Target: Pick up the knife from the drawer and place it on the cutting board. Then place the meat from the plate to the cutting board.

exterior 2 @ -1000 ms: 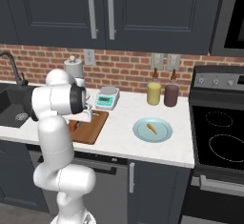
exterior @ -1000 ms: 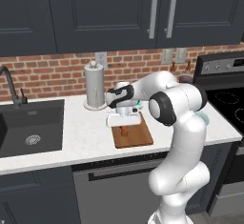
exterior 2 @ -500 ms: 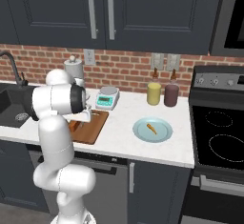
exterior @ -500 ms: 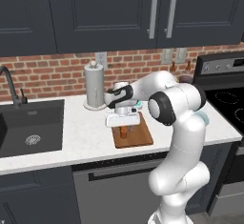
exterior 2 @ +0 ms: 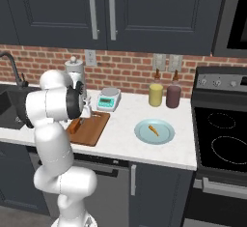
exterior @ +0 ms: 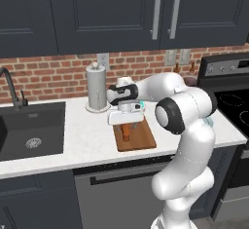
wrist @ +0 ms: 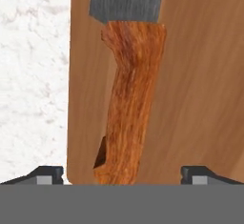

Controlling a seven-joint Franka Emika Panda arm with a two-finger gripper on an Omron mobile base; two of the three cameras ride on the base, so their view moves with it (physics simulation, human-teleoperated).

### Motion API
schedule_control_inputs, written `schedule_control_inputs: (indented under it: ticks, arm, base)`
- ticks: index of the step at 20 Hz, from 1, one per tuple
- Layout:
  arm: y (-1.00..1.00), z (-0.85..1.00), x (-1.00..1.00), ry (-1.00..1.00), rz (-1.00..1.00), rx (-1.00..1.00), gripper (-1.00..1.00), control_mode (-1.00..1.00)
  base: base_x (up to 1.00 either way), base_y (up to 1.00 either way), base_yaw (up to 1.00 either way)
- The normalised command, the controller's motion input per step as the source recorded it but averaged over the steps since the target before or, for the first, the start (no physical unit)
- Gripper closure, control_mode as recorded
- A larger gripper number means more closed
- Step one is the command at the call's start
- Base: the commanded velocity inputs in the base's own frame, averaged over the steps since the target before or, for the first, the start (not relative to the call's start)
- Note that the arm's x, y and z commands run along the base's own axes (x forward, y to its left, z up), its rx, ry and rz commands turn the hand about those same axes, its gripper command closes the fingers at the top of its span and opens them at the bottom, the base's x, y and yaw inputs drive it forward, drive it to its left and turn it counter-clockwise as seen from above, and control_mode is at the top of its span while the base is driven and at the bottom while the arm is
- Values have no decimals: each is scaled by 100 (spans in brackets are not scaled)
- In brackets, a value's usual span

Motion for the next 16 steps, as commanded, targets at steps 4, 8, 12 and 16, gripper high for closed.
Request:
schedule_control_inputs:
  ticks: [4, 8, 12, 16]
  arm:
    - [-21, 23, -34, -7, 14, 1, -100, -100]
    - [-57, 14, -47, -5, 22, 1, -100, -100]
    - [-70, 27, -44, -5, 17, 5, -100, -100]
    - [-78, 25, -29, -1, 16, 8, -100, -100]
  base:
    - [0, 0, 0]
    - [0, 0, 0]
    - [0, 0, 0]
    - [0, 0, 0]
